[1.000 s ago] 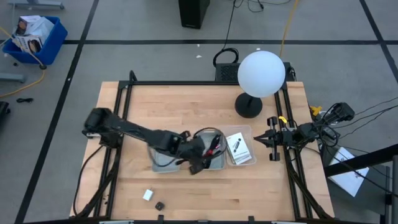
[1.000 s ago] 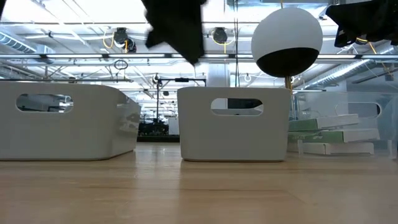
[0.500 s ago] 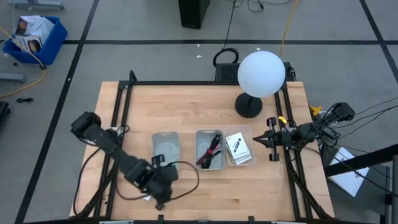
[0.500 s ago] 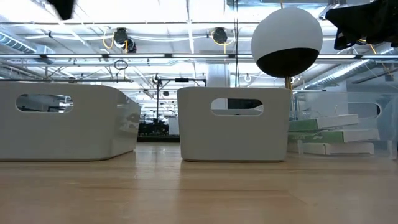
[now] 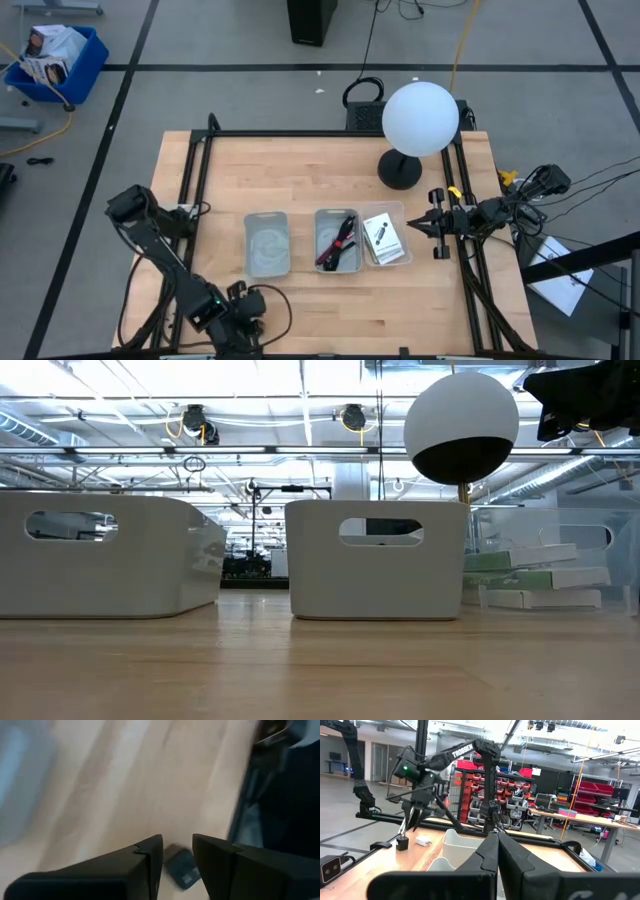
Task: Pick and place items into bin
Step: Put the black charger adapter into the left gray bin
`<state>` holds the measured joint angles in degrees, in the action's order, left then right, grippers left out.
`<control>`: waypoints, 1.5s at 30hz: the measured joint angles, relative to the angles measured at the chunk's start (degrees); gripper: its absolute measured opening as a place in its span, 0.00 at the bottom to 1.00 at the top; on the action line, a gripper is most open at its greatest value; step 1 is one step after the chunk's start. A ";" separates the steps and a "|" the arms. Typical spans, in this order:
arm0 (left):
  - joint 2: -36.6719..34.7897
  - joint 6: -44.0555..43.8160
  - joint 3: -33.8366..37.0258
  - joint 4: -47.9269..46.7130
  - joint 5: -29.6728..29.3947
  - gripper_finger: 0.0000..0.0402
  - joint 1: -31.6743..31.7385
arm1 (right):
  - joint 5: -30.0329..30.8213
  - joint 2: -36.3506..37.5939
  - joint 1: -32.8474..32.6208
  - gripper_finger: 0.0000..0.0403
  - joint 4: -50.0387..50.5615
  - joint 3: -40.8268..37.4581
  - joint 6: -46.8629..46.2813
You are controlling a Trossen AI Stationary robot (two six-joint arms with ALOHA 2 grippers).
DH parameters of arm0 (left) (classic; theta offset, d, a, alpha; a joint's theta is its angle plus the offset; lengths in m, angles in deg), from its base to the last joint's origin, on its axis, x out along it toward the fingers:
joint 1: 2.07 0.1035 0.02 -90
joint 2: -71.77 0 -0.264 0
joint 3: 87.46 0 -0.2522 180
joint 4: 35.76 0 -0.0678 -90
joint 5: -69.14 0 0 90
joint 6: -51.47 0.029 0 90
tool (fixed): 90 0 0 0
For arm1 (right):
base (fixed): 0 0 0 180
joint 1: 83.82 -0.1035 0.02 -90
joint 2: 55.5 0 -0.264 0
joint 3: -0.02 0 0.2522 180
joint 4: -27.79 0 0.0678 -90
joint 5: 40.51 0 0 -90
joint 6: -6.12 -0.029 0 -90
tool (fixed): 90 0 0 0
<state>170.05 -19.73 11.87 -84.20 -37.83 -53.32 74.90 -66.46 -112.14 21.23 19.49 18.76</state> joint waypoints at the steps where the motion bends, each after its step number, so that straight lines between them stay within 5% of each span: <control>1: 0.00 -0.13 1.15 2.96 -0.37 0.28 -0.26 | 0.00 0.00 -0.02 0.00 0.00 0.02 0.00; 8: 0.00 -2.58 4.59 13.15 -0.70 0.34 -0.54 | -0.01 0.00 0.00 0.00 0.00 0.01 -0.02; 22: 0.00 7.93 4.59 8.07 -0.15 0.81 -1.77 | -0.01 0.00 0.00 0.00 0.00 0.02 -1.46; 33: 0.02 12.30 4.61 8.78 3.60 0.83 -2.42 | 0.11 0.00 0.00 0.00 0.24 0.02 -1.38; 45: 8.59 21.61 4.63 12.28 7.99 0.83 -0.83 | 0.24 0.02 0.00 0.00 0.45 0.02 -1.46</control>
<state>178.64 1.89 16.49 -71.92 -29.84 -54.15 75.13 -66.44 -112.14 21.68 19.51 17.30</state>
